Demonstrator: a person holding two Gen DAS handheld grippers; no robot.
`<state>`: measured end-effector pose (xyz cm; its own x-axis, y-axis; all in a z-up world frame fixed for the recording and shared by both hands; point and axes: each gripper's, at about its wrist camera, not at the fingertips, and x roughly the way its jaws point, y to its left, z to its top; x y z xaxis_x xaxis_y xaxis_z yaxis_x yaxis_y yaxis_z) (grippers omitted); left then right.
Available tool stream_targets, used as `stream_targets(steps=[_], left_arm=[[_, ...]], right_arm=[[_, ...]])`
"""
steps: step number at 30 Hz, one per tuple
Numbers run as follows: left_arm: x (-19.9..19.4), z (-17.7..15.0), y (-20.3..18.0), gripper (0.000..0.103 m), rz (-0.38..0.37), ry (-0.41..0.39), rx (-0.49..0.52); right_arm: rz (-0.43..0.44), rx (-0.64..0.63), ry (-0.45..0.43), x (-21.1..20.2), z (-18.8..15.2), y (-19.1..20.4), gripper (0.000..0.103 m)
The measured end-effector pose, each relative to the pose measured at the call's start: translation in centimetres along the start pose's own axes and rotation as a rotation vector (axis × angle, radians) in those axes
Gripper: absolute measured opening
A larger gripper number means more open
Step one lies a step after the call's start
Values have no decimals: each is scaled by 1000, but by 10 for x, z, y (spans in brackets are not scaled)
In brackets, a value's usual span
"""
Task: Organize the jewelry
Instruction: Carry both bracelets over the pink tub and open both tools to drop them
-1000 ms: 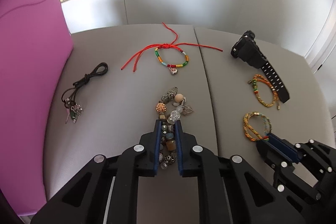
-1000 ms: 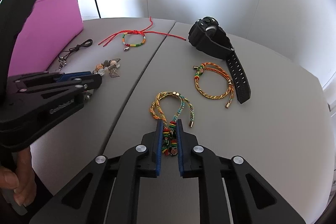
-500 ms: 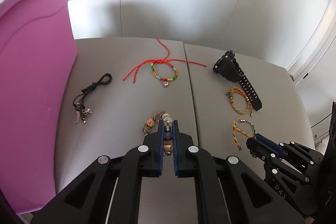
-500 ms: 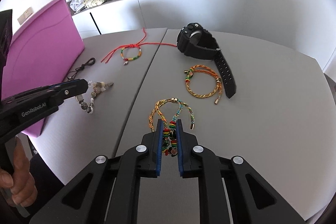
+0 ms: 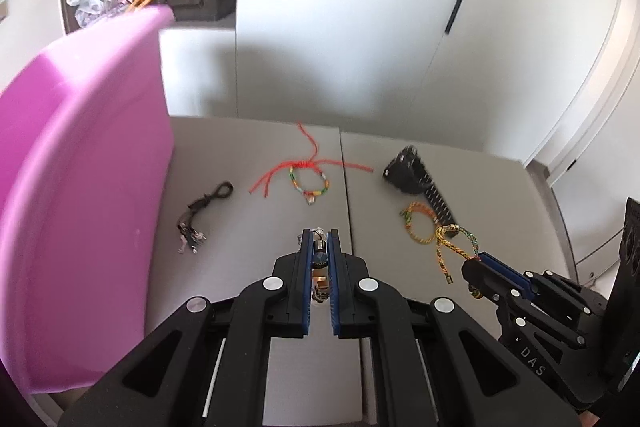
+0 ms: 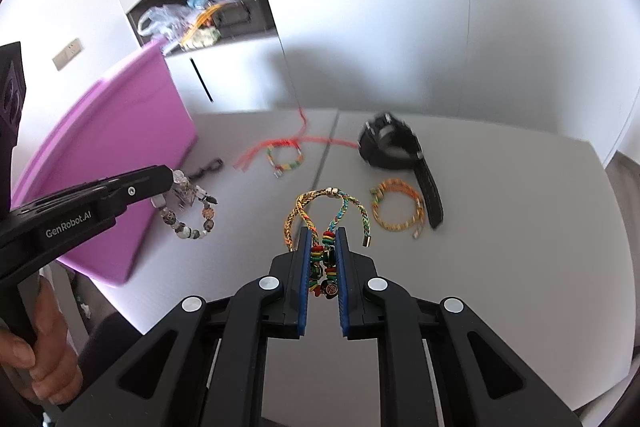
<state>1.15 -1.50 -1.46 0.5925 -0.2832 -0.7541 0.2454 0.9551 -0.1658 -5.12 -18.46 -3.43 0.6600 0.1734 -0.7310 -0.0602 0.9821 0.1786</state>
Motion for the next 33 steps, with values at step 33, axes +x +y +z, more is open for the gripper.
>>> stream_targets(steps=[33], left_arm=[[-123, 39, 191, 7, 290, -85, -235]], right_arm=[[412, -292, 31, 11, 124, 245, 12]])
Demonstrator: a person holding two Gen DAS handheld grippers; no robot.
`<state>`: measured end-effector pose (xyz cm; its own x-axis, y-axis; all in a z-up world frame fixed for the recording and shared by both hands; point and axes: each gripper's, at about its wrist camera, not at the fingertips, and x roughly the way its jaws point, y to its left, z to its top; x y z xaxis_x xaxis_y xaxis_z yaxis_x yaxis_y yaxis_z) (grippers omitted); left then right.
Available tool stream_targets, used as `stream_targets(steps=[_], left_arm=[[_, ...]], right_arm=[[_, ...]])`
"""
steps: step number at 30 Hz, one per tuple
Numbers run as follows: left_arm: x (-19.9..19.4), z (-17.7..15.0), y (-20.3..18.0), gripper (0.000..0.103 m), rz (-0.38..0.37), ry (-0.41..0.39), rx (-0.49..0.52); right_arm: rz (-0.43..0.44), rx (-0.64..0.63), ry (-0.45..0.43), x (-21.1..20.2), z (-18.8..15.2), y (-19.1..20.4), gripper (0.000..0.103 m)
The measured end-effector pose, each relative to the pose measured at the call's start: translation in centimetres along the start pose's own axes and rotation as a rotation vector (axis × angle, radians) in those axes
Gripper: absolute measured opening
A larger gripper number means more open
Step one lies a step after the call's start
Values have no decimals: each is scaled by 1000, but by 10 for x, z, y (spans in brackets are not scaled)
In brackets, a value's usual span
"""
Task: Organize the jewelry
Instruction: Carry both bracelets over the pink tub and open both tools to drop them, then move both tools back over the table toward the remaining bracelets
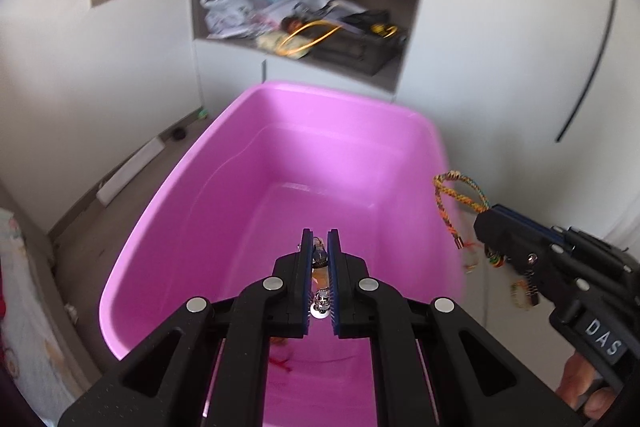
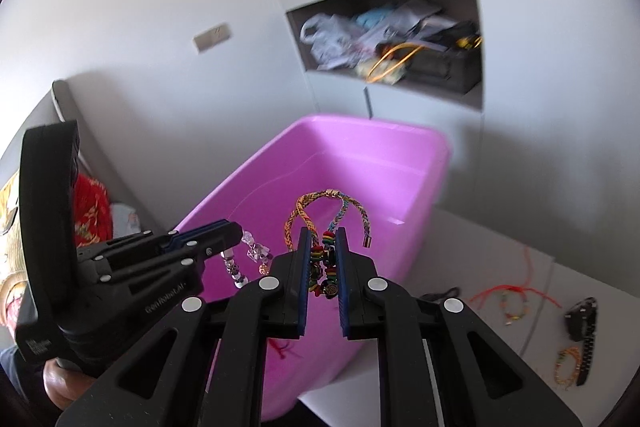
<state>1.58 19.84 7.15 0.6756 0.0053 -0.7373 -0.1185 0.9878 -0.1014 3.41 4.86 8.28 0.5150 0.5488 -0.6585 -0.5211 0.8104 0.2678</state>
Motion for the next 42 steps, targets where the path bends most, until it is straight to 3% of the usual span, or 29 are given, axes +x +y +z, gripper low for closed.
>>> stream_targets(steps=[7, 16, 18, 19, 20, 21, 23, 31, 42], left_arm=[[29, -10, 28, 8, 60, 98, -50], [49, -20, 35, 8, 112, 174, -76], [51, -23, 36, 9, 123, 192, -83], [50, -25, 37, 13, 128, 193, -90], [50, -26, 39, 30, 137, 194, -100], [48, -26, 41, 55, 147, 188, -114], [42, -28, 43, 78, 168, 160, -139], [35, -31, 47, 81, 185, 169, -170], [23, -32, 28, 83, 183, 149, -127]], right_arm=[[-17, -36, 118, 37, 0, 13, 12], [-54, -58, 184, 58, -1, 16, 12], [-71, -64, 190, 60, -1, 15, 23], [-80, -67, 187, 60, -1, 14, 28], [-85, -69, 180, 59, -1, 14, 33], [-88, -66, 172, 57, -1, 12, 37], [-92, -61, 163, 55, -1, 10, 40], [-87, -14, 140, 44, -2, -1, 45], [-35, 10, 87, 22, -10, -7, 49]])
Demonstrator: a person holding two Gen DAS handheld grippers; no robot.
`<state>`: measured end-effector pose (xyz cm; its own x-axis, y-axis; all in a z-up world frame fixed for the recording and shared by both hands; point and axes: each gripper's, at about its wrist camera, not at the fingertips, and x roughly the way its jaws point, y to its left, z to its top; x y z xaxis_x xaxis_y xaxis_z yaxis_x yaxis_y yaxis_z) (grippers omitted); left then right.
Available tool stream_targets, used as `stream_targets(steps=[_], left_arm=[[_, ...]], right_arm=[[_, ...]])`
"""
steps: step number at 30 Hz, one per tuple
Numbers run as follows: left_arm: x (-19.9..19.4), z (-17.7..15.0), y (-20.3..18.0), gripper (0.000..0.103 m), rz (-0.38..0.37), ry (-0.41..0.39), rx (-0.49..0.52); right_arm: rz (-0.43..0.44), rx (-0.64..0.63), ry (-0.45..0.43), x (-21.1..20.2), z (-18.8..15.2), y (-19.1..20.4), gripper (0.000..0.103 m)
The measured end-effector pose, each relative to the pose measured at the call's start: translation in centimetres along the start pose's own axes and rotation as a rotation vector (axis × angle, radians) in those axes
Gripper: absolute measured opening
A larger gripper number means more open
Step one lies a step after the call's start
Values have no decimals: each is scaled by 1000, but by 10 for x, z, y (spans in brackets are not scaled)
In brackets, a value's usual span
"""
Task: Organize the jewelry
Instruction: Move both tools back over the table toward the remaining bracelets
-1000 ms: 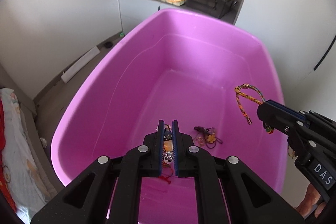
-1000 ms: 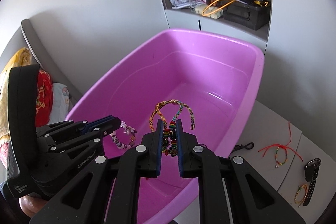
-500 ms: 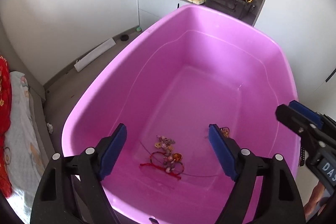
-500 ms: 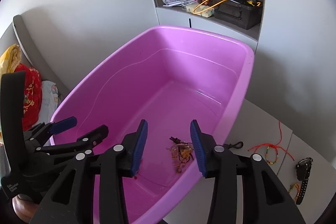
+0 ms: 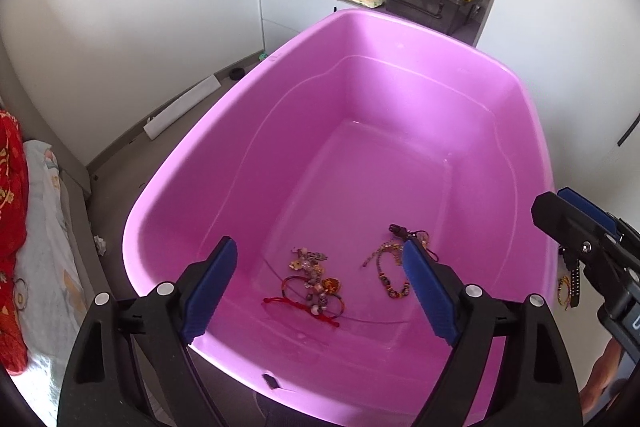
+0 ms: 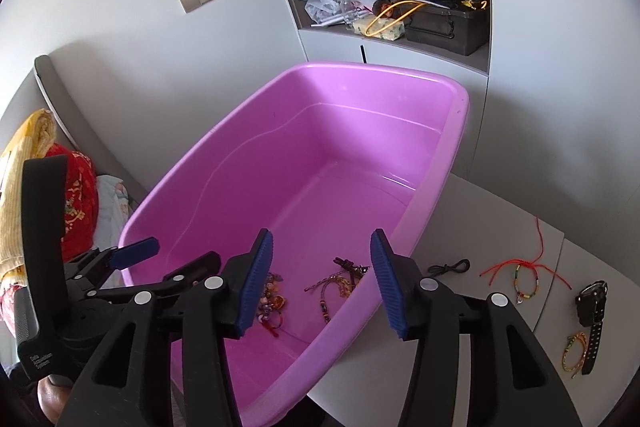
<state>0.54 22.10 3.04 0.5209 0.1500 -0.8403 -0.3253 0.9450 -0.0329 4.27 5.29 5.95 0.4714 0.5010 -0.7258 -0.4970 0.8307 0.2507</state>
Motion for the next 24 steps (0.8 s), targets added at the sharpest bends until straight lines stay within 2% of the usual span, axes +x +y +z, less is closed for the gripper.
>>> stream_targets(steps=[11, 24], left_arm=[[-15, 16, -19, 83, -20, -37, 32], [-42, 2, -68, 84, -42, -67, 180]], right_arm=[[-43, 37, -79, -40, -5, -31, 54], [-84, 192, -165, -92, -28, -80, 55]])
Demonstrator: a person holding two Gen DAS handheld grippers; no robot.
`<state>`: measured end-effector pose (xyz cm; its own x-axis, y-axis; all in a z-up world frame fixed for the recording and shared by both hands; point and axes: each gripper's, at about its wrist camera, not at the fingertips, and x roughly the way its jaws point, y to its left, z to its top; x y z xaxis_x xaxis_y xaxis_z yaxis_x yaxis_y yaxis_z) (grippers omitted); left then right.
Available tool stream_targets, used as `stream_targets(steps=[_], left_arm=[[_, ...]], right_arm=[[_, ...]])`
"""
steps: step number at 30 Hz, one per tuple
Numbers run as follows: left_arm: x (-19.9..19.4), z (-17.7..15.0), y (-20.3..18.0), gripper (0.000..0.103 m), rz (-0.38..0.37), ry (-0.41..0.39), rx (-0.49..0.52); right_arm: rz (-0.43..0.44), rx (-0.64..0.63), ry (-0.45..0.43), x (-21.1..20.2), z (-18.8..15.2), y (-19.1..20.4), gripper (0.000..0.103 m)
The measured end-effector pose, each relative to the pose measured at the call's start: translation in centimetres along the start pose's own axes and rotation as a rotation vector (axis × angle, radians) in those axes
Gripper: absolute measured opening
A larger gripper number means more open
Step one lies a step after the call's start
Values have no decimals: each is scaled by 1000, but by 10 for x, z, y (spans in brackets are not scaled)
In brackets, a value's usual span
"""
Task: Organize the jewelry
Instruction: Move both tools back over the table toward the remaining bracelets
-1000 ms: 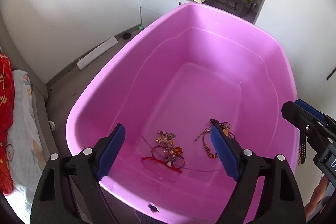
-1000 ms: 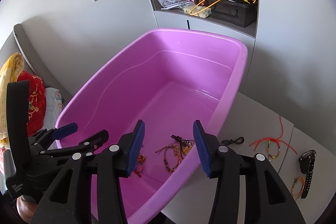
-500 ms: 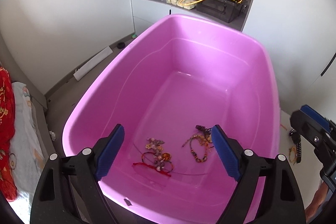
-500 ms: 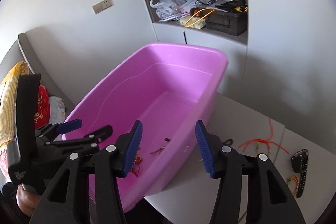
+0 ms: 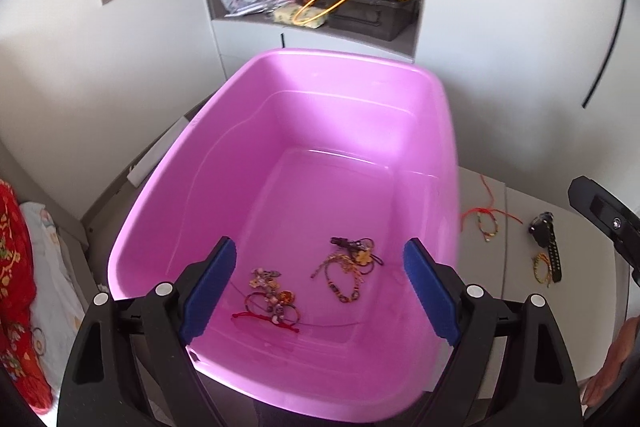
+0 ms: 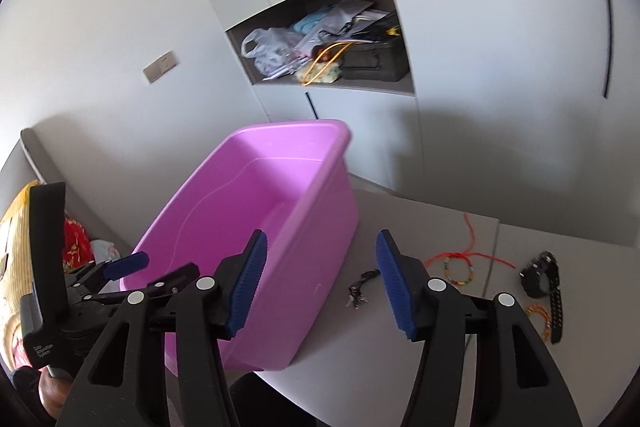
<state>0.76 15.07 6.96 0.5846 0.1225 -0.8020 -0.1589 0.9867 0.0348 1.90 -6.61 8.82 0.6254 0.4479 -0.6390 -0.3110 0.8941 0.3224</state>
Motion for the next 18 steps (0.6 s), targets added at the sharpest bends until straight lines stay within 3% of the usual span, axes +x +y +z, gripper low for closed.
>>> stream_targets(steps=[6, 13, 18], left_arm=[[-9, -6, -27, 85, -51, -8, 32], [-14, -17, -80, 88, -135, -13, 119], [-13, -28, -113, 95, -181, -15, 158]], right_arm=[[-55, 18, -19, -23, -22, -23, 55], [-147, 104, -23, -51, -56, -75, 57], [-215, 158, -22, -63, -80, -111, 61]])
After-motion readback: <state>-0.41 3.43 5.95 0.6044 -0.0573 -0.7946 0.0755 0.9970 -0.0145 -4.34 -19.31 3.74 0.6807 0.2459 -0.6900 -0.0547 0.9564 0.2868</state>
